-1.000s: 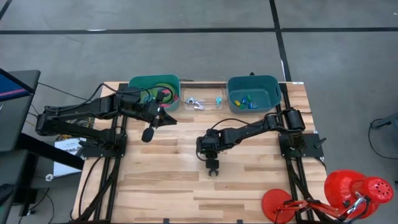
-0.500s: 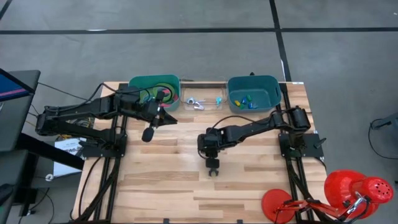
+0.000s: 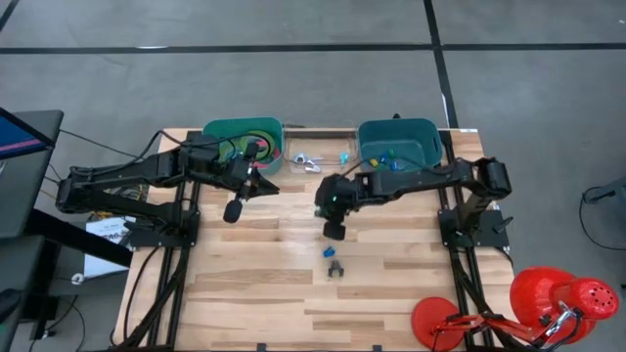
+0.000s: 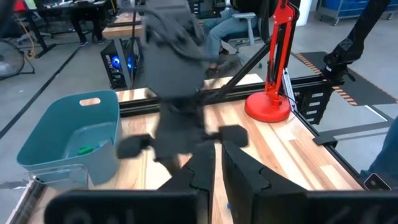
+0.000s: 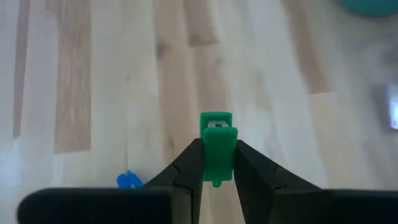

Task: Pick and place Stapler, Stapler remover, tape
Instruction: Put the green stapler into the dark blue bin, then put the blue stapler into the dark blue bin

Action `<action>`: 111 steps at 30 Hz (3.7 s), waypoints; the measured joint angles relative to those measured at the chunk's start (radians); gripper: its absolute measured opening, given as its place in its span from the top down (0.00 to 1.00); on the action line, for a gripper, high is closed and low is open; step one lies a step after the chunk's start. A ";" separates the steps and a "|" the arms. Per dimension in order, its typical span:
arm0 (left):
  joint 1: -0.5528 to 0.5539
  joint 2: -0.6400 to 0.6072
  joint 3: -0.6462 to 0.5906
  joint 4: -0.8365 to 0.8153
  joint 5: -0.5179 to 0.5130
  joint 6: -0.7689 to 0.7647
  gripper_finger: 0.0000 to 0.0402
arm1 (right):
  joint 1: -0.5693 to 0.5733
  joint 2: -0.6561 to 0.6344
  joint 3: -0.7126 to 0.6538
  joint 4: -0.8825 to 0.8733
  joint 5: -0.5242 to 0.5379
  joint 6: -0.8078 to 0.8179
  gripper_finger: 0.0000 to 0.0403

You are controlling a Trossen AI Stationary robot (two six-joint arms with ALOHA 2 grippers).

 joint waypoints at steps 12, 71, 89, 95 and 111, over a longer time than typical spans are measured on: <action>0.000 0.000 0.000 0.006 0.000 0.000 0.95 | -0.198 -0.160 0.000 -0.100 0.001 -0.008 0.83; 0.000 0.000 0.000 0.058 0.000 0.000 0.95 | -0.626 -0.211 -0.026 -0.427 0.080 0.034 0.49; 0.000 0.000 0.000 0.072 0.000 0.000 0.95 | -0.365 -0.305 -0.026 -0.368 0.030 -0.065 0.41; 0.000 0.000 0.000 0.073 0.000 0.000 0.95 | -0.230 -0.319 -0.026 -0.363 -0.040 -0.145 0.41; 0.000 0.000 0.002 0.097 0.000 0.000 0.95 | 0.072 -0.259 -0.023 -0.276 -0.055 -0.271 0.41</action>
